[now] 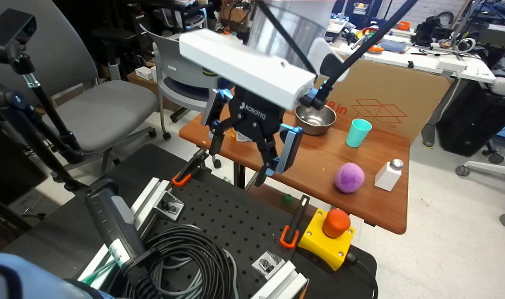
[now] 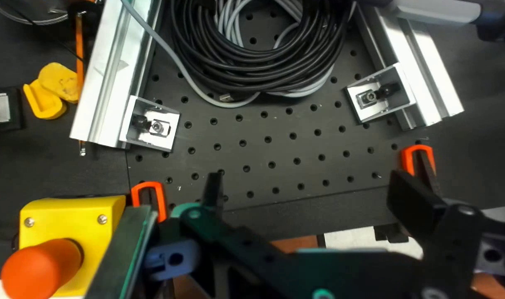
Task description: Move the tin can forward
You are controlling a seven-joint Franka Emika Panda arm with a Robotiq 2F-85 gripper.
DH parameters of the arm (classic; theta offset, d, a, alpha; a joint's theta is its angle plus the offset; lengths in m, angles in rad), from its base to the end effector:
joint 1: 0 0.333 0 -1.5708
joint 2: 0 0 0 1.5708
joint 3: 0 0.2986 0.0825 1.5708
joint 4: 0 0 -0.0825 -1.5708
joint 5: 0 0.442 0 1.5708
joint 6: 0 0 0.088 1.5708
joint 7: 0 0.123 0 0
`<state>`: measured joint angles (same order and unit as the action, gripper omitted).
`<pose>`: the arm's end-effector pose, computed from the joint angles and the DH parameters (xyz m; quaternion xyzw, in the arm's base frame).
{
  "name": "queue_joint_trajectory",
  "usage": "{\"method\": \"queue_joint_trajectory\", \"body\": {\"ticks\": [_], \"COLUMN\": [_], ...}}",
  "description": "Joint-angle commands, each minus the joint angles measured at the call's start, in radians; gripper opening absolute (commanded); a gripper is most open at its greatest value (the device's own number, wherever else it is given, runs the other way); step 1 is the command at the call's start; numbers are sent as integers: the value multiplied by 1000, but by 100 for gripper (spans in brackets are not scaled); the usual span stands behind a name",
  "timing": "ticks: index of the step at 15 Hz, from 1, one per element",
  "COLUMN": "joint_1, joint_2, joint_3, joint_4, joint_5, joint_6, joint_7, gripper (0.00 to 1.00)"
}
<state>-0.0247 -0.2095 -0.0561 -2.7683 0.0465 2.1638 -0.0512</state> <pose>0.3638 -0.0247 0.1712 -0.9798 0.0293 0.1946 0.0349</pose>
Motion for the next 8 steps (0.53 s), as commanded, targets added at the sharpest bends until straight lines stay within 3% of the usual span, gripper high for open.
{"method": "queue_joint_trajectory", "body": {"ticks": [1,8], "joint_1": [32,91], "joint_2": [212,525], "joint_3": [48,86], "joint_4": [86,266], "joint_5": [5,-50], "joint_6": [61,186], "joint_7": [59,206], "gripper": [100,100]}}
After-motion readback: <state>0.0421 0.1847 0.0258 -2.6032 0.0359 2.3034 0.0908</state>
